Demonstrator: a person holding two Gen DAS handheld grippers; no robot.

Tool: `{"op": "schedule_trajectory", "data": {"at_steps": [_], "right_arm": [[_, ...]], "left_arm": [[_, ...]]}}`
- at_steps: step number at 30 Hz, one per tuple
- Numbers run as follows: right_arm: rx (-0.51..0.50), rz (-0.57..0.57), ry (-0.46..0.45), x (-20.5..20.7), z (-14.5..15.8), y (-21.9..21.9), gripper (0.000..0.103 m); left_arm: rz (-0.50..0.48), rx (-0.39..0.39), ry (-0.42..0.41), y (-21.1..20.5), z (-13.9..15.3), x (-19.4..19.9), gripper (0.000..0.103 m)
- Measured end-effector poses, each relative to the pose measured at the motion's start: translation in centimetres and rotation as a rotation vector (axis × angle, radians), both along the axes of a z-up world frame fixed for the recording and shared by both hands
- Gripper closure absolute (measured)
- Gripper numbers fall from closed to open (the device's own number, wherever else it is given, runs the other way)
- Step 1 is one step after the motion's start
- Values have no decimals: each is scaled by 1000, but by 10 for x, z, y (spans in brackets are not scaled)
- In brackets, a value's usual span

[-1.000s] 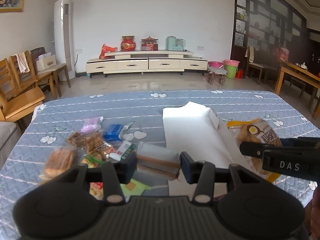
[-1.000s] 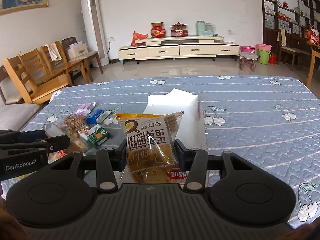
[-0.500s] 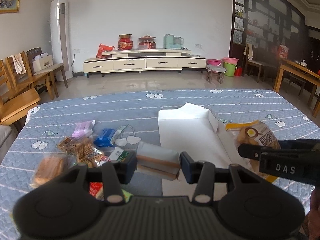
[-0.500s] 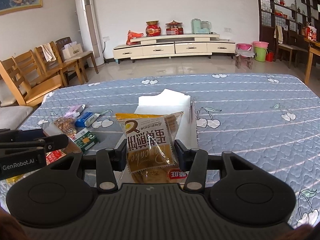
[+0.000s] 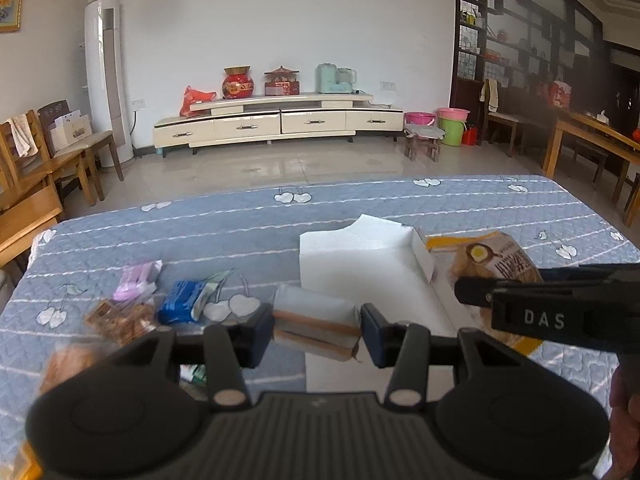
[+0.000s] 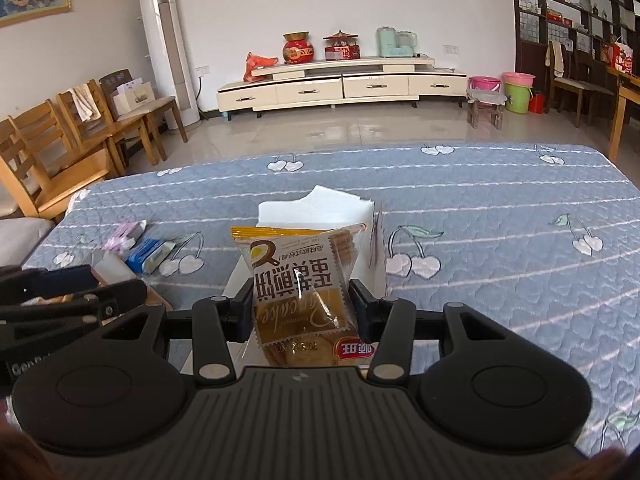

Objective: Organize snacks
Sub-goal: 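Carry the wafer box with the left tool while the right tool carries the bread package to the white paper, then open the left tool on the white paper while the right tool releases the bread package there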

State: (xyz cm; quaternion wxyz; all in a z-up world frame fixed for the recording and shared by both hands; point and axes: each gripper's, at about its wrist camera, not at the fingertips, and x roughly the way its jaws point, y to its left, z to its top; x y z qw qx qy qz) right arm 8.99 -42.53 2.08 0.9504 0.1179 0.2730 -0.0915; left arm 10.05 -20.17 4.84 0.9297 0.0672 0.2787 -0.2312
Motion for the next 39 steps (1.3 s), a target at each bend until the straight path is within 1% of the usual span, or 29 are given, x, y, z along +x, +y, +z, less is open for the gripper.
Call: {"op": "schedule_trajectory", "data": {"at_steps": [5,7,16,25,29,30,31,32,33,37,39], "right_arm": [[-19,-11,14,21,2,-3,44],[-13,-17,22,31,2,-6,44],[-14,-31,76,75,-9,-17,44],[-5,-40,111,94,-17,-20,44],[-12,-36,121,101,-20,-20,43],[-19,-35,117,102,-20,-19,40],[-27,-40,108,100,-18,-18,23],[-36,-46,92,96,-16,-19,10],[-44,-51,77,92,-13,-18,8],[-49,-73,56,74,-3,-16,7],[-51,-84,51,64,2,-15,4]], "left_arm": [[-13,10,6,-14,-3,17,56],[-18,16,12,-20,-5,26,56],[-22,29,33,-41,-17,58,56],[-26,4,71,-56,-29,82,56],[-64,-31,104,-66,-35,88,55],[-77,-36,107,-68,-35,86,52],[-82,-40,109,-70,-35,86,50],[-88,-50,108,-70,-35,85,44],[-92,-60,107,-69,-34,83,38],[-69,-49,105,-65,-29,77,26],[-52,-39,107,-61,-26,76,19]]}}
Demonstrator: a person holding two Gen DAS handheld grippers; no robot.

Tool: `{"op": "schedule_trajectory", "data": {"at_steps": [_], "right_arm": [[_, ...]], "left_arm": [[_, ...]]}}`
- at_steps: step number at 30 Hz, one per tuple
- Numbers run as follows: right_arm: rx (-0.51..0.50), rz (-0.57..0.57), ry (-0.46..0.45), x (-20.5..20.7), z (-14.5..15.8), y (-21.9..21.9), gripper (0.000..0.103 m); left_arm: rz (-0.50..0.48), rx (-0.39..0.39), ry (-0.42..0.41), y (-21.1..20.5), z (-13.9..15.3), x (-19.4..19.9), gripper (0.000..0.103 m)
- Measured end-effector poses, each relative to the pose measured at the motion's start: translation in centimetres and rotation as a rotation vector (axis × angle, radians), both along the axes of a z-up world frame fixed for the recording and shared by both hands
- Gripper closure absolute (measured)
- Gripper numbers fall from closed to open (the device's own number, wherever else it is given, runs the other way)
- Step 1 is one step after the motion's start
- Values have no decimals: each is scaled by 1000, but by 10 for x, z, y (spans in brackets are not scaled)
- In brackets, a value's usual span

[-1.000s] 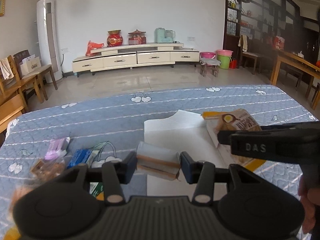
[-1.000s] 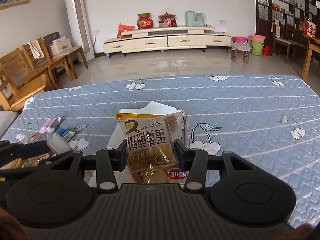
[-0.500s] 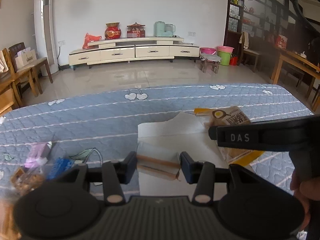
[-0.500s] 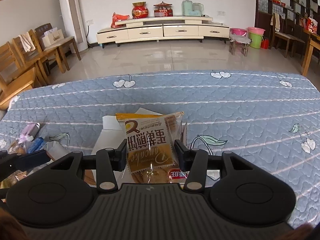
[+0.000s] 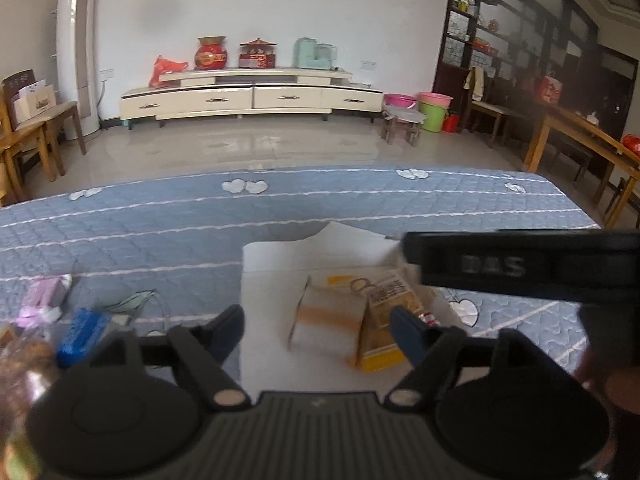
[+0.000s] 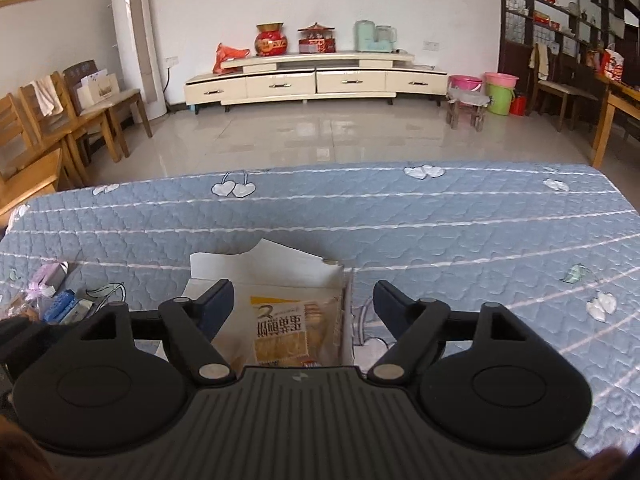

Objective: Organize snacks
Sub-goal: 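Open the left tool on the white paper while the right tool releases the bread package there, then withdraw both tools from the white paper back toward the snack pile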

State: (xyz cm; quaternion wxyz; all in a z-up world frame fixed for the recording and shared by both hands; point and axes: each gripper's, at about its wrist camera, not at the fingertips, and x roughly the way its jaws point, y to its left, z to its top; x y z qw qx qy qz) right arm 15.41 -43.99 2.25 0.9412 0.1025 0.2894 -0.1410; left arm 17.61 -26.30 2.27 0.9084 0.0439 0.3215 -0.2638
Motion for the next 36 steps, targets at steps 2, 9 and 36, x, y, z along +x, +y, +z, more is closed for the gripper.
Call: {"op": "schedule_trajectory", "data": {"at_steps": [2,9,36], "right_arm": [[-12,-12,-10,-11,6,3,0],[-74,-37,-35,-59,25,21,0],[-5,5,-55,-133,26,107,0]], "left_arm": [[16,19,1,5,5,-5,14],[76,68,-4,24,23,-35,11],[199,90,-26,123,27,-122,11]]}}
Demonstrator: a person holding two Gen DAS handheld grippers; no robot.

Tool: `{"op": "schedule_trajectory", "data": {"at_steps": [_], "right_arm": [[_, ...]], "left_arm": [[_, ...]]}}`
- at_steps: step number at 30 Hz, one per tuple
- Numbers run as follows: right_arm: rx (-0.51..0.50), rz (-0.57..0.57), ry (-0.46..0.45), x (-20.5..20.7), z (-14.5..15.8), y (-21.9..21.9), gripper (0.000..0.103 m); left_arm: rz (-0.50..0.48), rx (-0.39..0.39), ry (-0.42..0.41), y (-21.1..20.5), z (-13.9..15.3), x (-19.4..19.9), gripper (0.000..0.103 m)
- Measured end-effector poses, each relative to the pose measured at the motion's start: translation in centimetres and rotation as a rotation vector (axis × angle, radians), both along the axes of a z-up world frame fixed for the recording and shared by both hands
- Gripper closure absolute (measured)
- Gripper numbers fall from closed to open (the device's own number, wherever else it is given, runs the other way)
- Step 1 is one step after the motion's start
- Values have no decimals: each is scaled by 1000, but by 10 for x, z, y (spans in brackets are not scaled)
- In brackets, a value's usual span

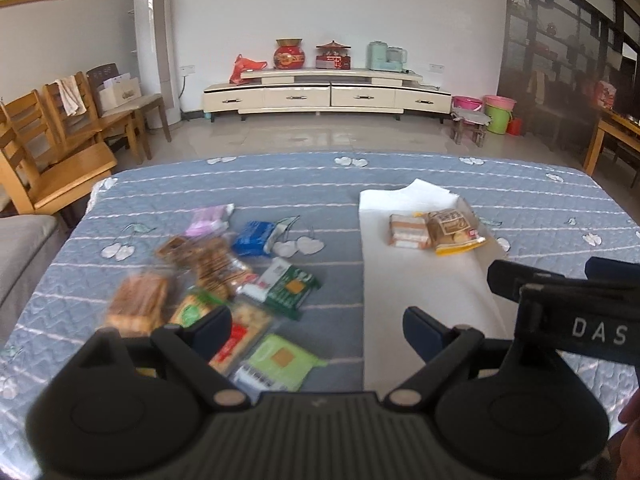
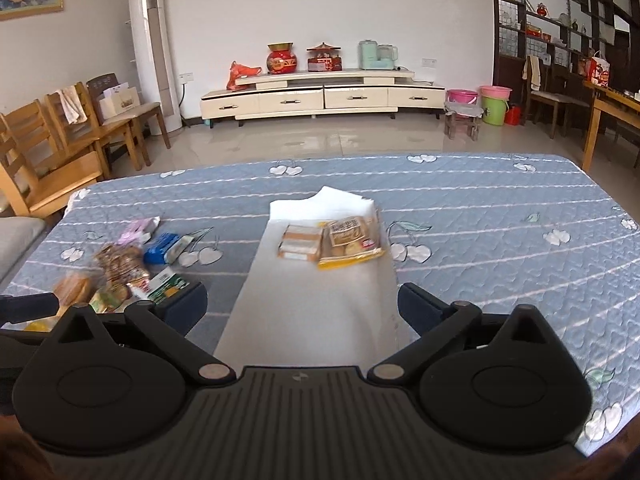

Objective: Organize snacks
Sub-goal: 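Withdraw both tools from the white paper back toward the snack pile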

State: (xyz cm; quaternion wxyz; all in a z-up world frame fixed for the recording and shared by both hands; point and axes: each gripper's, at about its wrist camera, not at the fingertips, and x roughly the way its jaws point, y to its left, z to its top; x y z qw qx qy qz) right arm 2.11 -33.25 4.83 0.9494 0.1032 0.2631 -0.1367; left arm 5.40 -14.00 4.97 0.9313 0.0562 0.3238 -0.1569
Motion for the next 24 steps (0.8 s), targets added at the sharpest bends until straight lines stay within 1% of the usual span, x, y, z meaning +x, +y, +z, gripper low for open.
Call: {"op": "schedule_trajectory", "data": {"at_steps": [4,11,20,24], "right_arm": [[-7,22,8,-8,-2,15,0],[-27,69,13,-11,-3,36,0],[-21,127,22,-5,-12,58,0],[-27,152,27,-1,-15,66,0]], "left_arm": [[16,5,2,13,-5,-6,11],[51,10,3,38,-10,-14,11],[79,37,-1,65,-21,-16,11],[89,33,8,76,-24,-15,11]]}}
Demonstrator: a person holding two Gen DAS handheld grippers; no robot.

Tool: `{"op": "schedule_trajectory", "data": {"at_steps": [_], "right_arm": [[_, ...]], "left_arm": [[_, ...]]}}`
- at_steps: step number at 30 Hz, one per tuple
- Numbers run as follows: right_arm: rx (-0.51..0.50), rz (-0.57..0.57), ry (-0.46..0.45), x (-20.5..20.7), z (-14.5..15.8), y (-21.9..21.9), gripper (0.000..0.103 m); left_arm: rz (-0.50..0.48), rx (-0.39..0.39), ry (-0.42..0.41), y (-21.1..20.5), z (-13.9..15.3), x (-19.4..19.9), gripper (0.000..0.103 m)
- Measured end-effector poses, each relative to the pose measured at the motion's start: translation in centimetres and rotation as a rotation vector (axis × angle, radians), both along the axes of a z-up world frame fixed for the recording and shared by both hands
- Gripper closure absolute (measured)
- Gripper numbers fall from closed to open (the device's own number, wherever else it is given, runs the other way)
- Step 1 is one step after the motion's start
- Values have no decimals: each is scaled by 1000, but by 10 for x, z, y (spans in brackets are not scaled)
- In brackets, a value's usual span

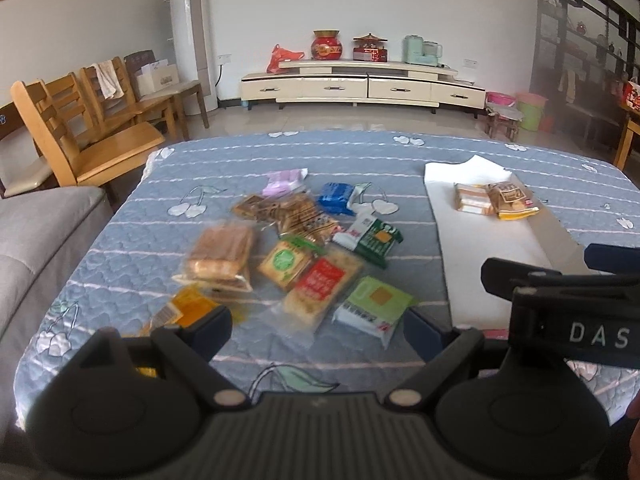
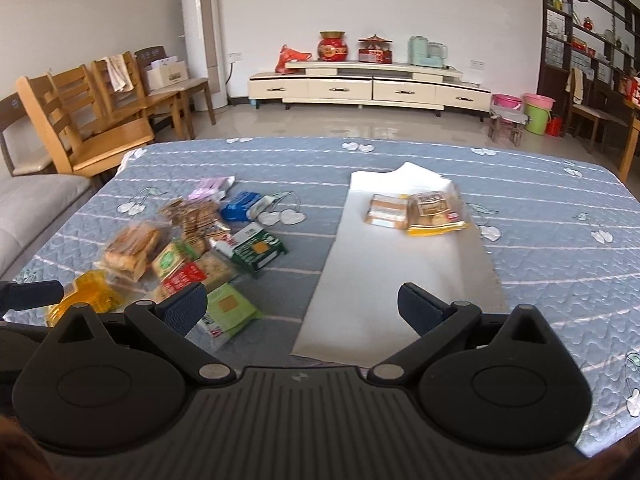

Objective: Organize snacks
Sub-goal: 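Withdraw both tools from the white paper back toward the snack pile, then grasp the yellow snack bag with the left tool while the right tool grasps the green biscuit pack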

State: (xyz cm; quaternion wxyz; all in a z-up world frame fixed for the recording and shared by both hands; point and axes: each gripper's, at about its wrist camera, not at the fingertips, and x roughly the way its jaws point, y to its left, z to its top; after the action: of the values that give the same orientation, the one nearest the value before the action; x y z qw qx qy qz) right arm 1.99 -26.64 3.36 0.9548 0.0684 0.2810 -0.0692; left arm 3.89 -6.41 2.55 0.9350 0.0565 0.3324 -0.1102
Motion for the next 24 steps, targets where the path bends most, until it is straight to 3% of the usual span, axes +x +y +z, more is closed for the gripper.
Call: {"op": "schedule_trajectory", "data": {"at_steps": [12,24], "right_arm": [[-13,72,6,15,-10,19,0],[-12,123,48,31,-32,24,0]], "left_arm": [[16,4,7,26,-13,2,10],[114,38,27,77,-45,18,6]]}}
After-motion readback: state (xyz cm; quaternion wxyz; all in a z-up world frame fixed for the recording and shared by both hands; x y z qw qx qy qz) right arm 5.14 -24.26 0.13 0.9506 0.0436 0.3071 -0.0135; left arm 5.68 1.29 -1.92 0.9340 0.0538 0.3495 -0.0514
